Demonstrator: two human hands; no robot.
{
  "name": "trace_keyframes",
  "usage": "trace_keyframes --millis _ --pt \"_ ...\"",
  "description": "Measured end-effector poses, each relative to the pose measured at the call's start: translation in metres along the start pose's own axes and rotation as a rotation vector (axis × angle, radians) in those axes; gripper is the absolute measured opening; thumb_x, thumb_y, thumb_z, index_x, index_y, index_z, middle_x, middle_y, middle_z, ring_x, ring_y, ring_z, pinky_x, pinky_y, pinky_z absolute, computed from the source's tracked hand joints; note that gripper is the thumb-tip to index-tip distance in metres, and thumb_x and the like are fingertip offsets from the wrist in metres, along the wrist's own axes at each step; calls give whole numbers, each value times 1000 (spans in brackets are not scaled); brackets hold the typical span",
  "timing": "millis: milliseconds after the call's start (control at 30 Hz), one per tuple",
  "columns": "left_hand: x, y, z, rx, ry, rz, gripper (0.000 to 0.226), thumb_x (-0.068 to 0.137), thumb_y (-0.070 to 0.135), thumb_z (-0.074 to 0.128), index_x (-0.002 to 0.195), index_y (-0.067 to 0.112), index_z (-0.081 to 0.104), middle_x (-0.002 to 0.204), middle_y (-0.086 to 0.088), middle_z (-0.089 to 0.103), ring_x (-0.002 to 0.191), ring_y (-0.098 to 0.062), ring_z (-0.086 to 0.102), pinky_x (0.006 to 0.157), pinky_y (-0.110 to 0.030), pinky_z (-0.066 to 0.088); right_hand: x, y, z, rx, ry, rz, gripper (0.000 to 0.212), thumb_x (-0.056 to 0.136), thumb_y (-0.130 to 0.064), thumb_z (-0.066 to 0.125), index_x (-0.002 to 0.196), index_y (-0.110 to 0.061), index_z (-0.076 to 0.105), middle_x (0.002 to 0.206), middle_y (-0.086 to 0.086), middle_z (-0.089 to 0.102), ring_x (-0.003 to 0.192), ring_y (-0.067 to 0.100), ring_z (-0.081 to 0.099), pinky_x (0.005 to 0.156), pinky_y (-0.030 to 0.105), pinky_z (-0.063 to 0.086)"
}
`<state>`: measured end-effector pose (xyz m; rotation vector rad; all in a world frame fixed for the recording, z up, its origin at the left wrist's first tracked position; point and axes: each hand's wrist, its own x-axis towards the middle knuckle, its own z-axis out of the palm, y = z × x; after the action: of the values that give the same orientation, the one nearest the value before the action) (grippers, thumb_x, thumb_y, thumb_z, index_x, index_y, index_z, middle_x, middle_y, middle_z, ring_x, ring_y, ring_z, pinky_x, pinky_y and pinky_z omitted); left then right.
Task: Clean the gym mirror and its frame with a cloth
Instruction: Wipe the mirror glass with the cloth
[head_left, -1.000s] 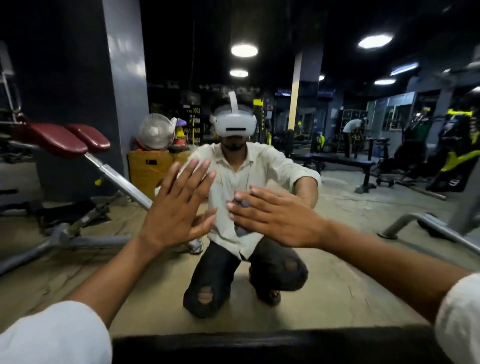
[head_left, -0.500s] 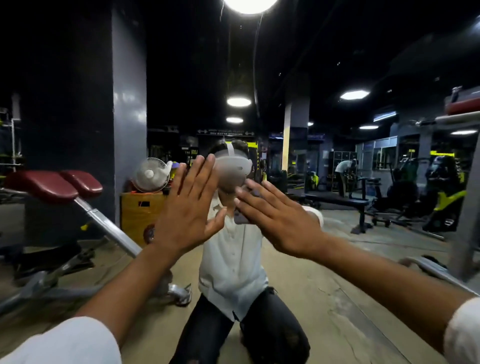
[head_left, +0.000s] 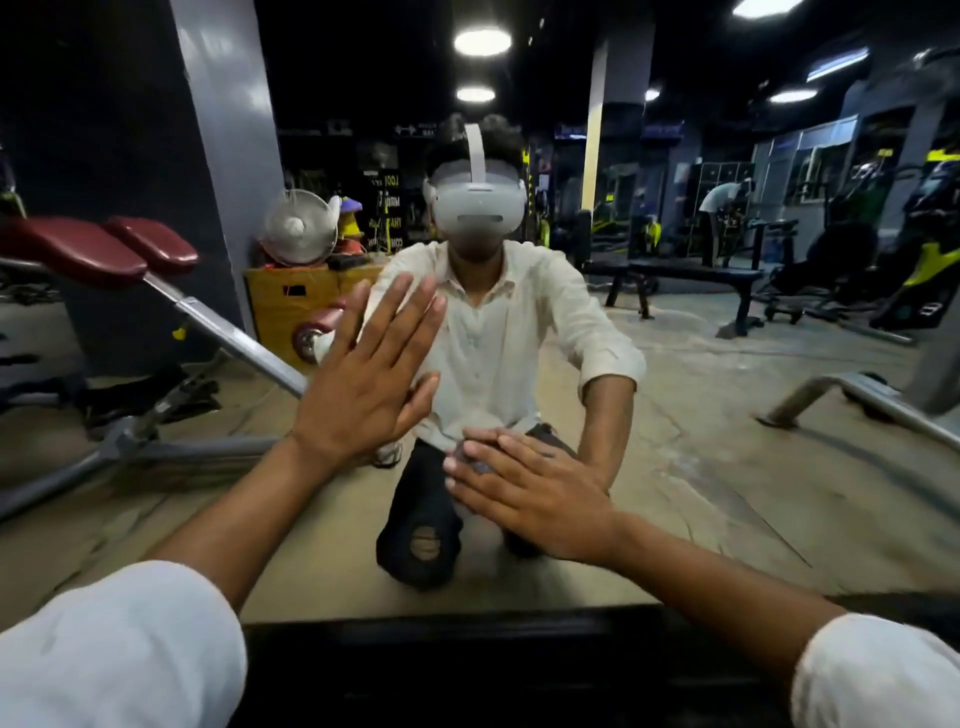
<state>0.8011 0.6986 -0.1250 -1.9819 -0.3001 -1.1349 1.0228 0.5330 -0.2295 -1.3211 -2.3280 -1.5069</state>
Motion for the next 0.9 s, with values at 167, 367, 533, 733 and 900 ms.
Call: trace_keyframes --millis 167,367,533,733,900 --pt "2 1 -2 12 -17 -36 76 109 42 49 168 3 19 176 -19 16 163 -38 17 130 -62 15 3 42 -11 -76 39 -106 58 113 -28 30 167 -10 18 175 10 13 163 30 9 132 46 -1" --pt "4 1 -7 5 -51 -42 77 107 40 52 167 3 21 175 -21 18 162 -39 19 129 -64 18 -30 29 -8 9 -11 -17 53 114 -29 40 165 -20 32 173 2 26 162 24 18 128 47 14" --pt "89 -3 -26 6 73 -49 71 112 42 42 167 3 23 176 -19 15 164 -34 11 133 -54 7 7 140 -80 -44 174 159 53 111 -18 38 162 -8 34 172 12 26 160 35 19 130 58 14" --pt "142 -2 -19 -14 76 -178 75 112 45 38 170 7 10 178 -16 5 165 -30 4 132 -57 13 33 140 -92 33 264 346 60 101 -9 55 159 -4 40 170 15 29 160 40 18 126 63 22" --pt "142 -4 -21 -36 71 -152 76 111 45 38 170 7 7 178 -15 1 166 -30 1 133 -56 10 25 167 -114 -99 158 252 61 105 -16 52 163 -9 34 173 11 23 162 33 15 128 60 20"
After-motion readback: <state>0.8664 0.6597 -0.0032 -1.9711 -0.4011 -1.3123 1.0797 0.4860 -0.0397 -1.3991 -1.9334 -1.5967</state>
